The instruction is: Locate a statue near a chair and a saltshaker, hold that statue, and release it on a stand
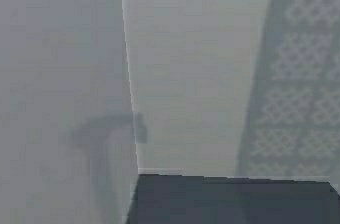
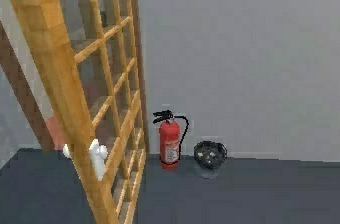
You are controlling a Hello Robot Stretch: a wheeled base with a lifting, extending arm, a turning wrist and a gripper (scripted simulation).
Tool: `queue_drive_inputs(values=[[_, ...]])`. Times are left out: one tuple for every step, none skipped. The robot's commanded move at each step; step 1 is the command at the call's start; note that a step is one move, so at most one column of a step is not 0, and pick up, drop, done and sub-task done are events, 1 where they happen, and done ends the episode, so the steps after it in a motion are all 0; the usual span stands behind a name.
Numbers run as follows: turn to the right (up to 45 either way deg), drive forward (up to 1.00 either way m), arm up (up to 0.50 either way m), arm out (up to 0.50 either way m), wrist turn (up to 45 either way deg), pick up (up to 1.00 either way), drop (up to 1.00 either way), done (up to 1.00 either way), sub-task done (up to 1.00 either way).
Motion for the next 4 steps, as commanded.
queue_drive_inputs(values=[[0.0, 0.45, 0.0, 0.0, 0.0, 0.0, 0.0, 0.0, 0.0], [45.0, 0.0, 0.0, 0.0, 0.0, 0.0, 0.0, 0.0, 0.0], [12.0, 0.0, 0.0, 0.0, 0.0, 0.0, 0.0, 0.0, 0.0], [0.0, 0.55, 0.0, 0.0, 0.0, 0.0, 0.0, 0.0, 0.0]])
